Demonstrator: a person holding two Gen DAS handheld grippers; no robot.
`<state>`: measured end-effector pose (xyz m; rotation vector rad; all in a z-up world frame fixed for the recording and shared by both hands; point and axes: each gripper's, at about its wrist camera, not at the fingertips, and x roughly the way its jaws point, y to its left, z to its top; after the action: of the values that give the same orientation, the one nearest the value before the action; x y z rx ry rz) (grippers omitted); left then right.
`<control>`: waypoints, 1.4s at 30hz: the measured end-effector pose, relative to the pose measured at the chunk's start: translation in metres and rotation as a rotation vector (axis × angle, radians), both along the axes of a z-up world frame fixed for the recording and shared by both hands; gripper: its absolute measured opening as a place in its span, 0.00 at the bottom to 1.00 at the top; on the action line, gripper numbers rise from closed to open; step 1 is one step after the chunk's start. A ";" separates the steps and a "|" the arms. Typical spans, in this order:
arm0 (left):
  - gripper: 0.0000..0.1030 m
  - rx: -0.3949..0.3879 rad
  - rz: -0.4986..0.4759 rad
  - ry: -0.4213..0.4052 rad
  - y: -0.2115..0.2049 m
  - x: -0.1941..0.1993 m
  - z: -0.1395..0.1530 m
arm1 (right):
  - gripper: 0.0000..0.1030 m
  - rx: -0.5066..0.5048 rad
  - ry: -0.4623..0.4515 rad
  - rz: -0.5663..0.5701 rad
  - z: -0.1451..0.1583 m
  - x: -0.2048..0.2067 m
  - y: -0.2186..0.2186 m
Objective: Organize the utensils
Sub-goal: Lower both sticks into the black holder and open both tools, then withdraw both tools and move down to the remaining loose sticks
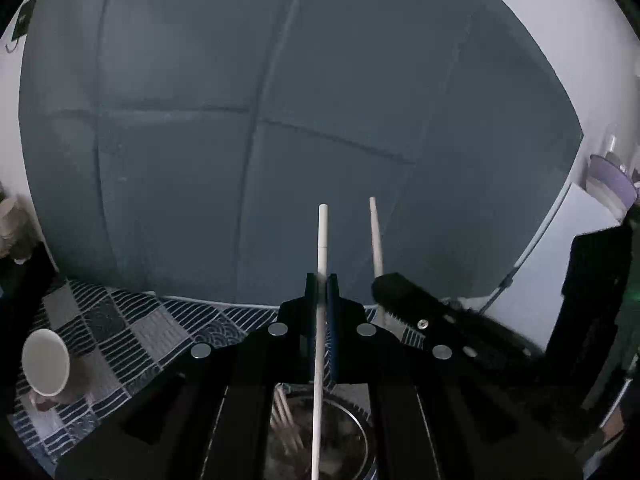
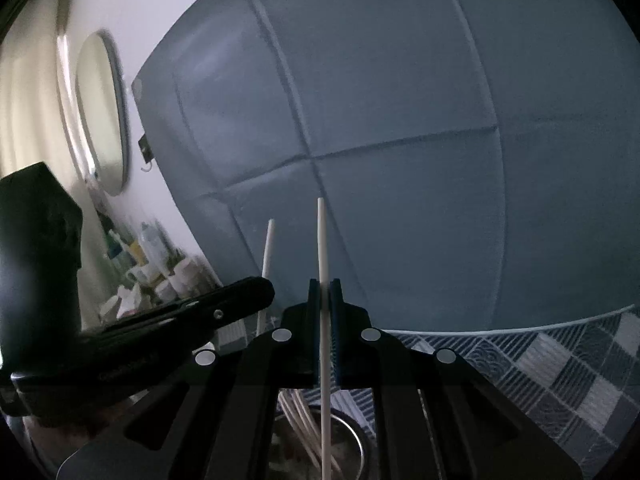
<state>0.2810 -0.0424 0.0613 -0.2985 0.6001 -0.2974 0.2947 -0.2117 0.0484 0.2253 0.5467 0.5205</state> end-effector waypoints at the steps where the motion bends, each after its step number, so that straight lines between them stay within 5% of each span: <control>1: 0.05 -0.010 0.003 -0.016 0.000 0.000 -0.005 | 0.05 0.003 -0.001 -0.002 -0.003 0.001 0.001; 7: 0.05 0.035 0.001 -0.103 -0.008 -0.017 -0.027 | 0.05 -0.021 0.039 -0.004 -0.038 0.002 0.007; 13: 0.05 0.030 -0.018 -0.034 -0.008 -0.024 -0.056 | 0.04 -0.032 0.097 -0.005 -0.064 -0.006 0.005; 25: 0.06 0.043 0.028 -0.033 0.004 -0.045 -0.066 | 0.08 -0.027 0.102 -0.039 -0.064 -0.024 -0.004; 33: 0.34 0.078 0.088 -0.062 0.019 -0.063 -0.050 | 0.12 -0.030 0.075 -0.088 -0.043 -0.035 -0.015; 36: 0.40 0.075 0.109 -0.053 0.025 -0.068 -0.048 | 0.27 -0.042 0.076 -0.098 -0.038 -0.038 -0.017; 42: 0.68 0.089 0.156 -0.028 0.033 -0.080 -0.049 | 0.47 -0.048 0.083 -0.102 -0.035 -0.045 -0.018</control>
<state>0.2010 -0.0091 0.0125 -0.2532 0.5571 -0.1240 0.2495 -0.2301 0.0132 0.2286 0.6245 0.3994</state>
